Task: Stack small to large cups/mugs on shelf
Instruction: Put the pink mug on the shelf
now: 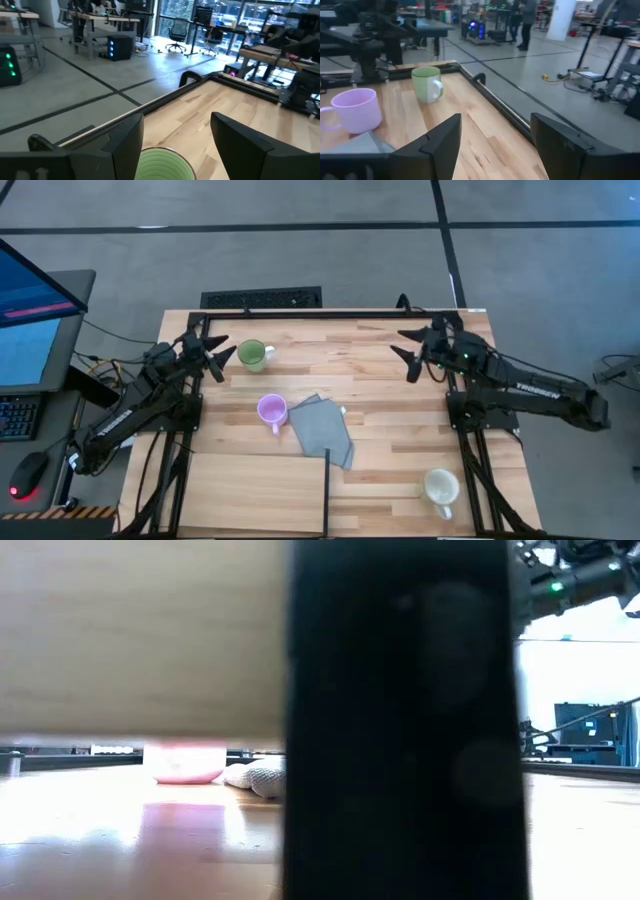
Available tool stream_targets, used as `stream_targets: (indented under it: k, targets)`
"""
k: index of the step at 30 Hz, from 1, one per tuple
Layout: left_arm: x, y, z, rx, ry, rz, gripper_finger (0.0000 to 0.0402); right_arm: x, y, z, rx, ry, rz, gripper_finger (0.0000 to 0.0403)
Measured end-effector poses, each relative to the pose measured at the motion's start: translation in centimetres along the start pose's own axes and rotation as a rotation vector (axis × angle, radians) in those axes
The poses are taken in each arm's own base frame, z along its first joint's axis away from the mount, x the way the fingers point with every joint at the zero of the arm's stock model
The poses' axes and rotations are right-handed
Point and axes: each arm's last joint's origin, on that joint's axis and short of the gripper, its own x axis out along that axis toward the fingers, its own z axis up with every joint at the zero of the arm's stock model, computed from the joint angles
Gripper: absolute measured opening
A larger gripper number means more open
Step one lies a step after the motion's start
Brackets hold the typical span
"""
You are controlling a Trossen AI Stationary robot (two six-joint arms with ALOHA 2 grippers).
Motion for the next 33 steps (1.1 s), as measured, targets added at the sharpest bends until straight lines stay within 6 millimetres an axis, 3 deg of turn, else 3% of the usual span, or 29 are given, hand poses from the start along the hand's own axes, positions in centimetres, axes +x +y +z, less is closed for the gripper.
stream_targets:
  k: [9, 17, 33]
  targets:
    - [0.0, 0.0, 0.0, 0.000, -0.002, 0.017, 0.0222, -2.0, 0.2, -4.0, 0.008, -0.048, -0.036, 0.0260]
    - [0.0, 0.1, 0.0, -0.002, -0.003, 0.019, 0.0222, -3.3, 0.4, -5.9, 0.011, -0.124, -0.044, 0.0260]
    - [0.0, 0.1, 0.1, -0.006, -0.010, 0.020, 0.0222, -4.1, 0.4, -6.4, 0.036, -0.114, -0.042, 0.0260]
